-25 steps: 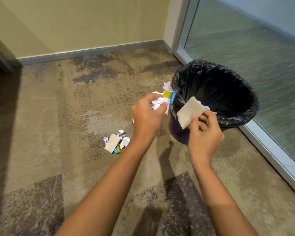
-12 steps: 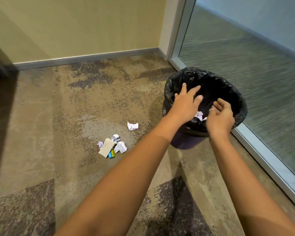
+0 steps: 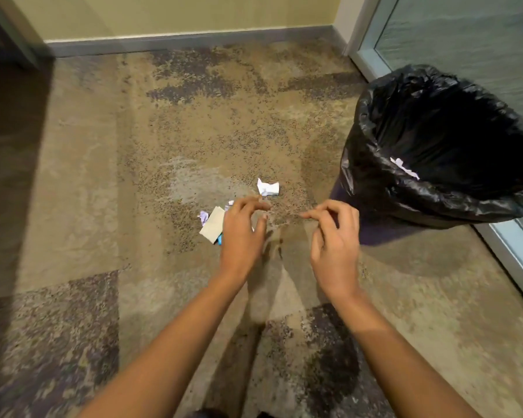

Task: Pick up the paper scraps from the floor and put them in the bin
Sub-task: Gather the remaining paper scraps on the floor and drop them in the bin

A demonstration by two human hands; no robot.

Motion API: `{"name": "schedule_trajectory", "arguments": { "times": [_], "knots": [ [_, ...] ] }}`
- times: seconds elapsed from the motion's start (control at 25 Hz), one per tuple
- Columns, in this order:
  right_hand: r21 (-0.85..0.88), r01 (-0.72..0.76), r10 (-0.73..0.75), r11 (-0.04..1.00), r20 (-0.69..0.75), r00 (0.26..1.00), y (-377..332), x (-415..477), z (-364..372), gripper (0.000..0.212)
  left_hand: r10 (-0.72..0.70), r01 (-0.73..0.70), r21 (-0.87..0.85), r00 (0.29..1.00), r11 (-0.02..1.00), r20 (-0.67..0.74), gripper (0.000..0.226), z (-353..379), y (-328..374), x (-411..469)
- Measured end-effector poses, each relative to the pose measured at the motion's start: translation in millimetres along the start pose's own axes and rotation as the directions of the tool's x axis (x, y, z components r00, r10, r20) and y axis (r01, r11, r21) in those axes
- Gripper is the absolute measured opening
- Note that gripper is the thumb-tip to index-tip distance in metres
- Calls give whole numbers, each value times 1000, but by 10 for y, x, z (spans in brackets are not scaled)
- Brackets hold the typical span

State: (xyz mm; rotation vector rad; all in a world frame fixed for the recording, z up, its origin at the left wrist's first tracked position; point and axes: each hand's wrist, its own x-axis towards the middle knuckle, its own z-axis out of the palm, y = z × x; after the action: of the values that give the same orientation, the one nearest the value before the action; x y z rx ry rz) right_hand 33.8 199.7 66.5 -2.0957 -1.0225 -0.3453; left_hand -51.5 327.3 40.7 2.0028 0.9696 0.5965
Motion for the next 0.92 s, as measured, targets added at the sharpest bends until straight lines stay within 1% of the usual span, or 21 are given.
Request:
{"name": "schedule_trajectory", "arguments": {
  "times": [0.08, 0.16, 0.24, 0.28, 0.32, 0.36, 0.44, 0.52, 0.56, 0.6, 0.64, 0.76, 0.84, 0.92],
  "knots": [
    [20, -23, 20, 1000, 139, 990, 57, -61, 378, 40, -131, 114, 218, 989, 969, 65, 35, -43, -484, 56],
    [-25, -28, 34, 999, 309, 950, 168, -52, 744, 43, -278, 200, 395, 949, 897, 150, 59, -71, -769, 155],
    [-41, -72, 82, 997, 470, 879, 286, 16, 1117, 55, -389, 213, 534, 890, 818, 240, 87, -45, -937, 311],
    [-29, -120, 117, 992, 514, 850, 340, 77, 1279, 62, -408, 194, 579, 873, 792, 267, 97, -10, -994, 390],
    [-24, -176, 162, 984, 530, 832, 389, 150, 1426, 65, -398, 161, 599, 871, 784, 287, 102, 32, -1038, 453],
    [-37, -222, 208, 974, 526, 825, 439, 229, 1550, 67, -372, 129, 604, 879, 787, 298, 101, 73, -1071, 494],
    [-113, -285, 301, 952, 521, 799, 531, 387, 1765, 69, -319, 93, 610, 908, 787, 272, 83, 109, -1154, 523],
    [-195, -331, 381, 923, 563, 733, 588, 523, 1934, 74, -223, 64, 606, 956, 793, 192, 57, 77, -1273, 495],
    [-223, -335, 400, 915, 603, 690, 592, 565, 1997, 75, -167, 45, 574, 973, 818, 162, 46, 54, -1348, 468],
    [-232, -317, 389, 919, 650, 652, 577, 579, 2046, 75, -125, 26, 531, 981, 847, 151, 39, 34, -1405, 440],
    [-219, -278, 350, 935, 696, 627, 544, 574, 2081, 74, -102, 14, 490, 983, 871, 154, 37, 27, -1445, 422],
    [-63, -144, 140, 988, 775, 616, 390, 467, 2121, 65, -113, 50, 471, 988, 881, 105, 31, 52, -1441, 421],
    [39, -83, 21, 996, 787, 616, 283, 319, 2116, 54, -118, 67, 493, 990, 867, 72, 20, 68, -1408, 404],
    [81, -28, -46, 996, 778, 627, 226, 133, 2101, 47, -149, 111, 493, 988, 863, 38, 17, 74, -1383, 363]
  ]
}}
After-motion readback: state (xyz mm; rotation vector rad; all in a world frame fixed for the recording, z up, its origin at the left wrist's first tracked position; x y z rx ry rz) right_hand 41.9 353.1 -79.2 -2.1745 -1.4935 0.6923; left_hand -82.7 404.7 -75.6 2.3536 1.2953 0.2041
